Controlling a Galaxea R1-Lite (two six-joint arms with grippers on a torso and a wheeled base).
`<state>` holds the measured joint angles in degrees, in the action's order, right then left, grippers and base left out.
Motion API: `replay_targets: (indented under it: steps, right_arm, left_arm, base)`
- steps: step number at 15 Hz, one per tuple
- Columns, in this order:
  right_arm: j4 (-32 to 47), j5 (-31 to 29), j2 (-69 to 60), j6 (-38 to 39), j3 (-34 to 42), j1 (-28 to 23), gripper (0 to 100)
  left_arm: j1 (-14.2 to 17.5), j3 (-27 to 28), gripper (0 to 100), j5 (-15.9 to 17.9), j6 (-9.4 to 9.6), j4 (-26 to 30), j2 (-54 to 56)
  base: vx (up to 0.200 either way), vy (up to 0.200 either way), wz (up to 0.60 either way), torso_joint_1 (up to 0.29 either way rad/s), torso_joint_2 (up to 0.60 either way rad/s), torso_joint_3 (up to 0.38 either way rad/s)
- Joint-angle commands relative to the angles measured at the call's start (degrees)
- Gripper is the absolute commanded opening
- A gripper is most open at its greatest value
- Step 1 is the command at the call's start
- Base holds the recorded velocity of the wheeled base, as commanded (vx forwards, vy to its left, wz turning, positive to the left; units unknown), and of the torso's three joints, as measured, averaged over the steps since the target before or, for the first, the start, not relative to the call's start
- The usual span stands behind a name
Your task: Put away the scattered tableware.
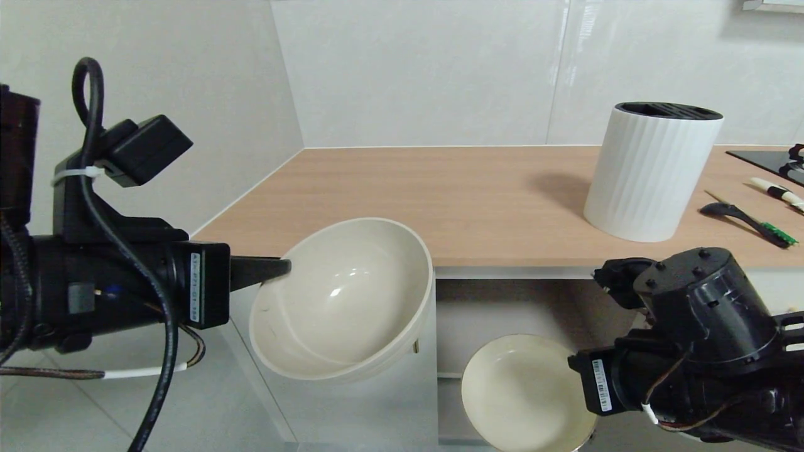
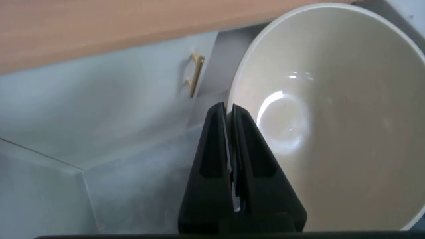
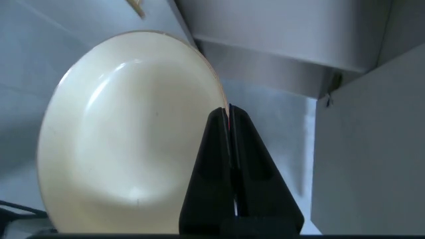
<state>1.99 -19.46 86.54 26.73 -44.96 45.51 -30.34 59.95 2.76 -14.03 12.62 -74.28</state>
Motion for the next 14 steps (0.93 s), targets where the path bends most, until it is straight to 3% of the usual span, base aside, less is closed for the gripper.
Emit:
replay_targets:
  steps: [1, 8, 14]
  right_arm:
    - [-0.5, -1.7, 1.8, 0.0, 1.3, 0.4, 0]
    - [-5.5, -1.8, 3.6, 0.0, 4.9, 1.2, 0]
    - [-7.3, -1.8, 7.1, 0.2, 5.8, 1.2, 0]
  left_arm:
    - [0.0, 0.0, 0, 0.0, -0.03, 0.0, -0.3]
    - [0.0, 0.0, 0, 0.0, -0.03, 0.0, -0.3]
    - [0.0, 0.0, 0, 0.1, -0.03, 0.0, -0.3]
  base:
    - [0.000, 0.000, 0.00, -0.110, 0.36, 0.251]
    - [0.000, 0.000, 0.00, -0.119, 0.45, 0.322]
    - [0.000, 0.000, 0.00, -0.039, 0.36, 0.308]
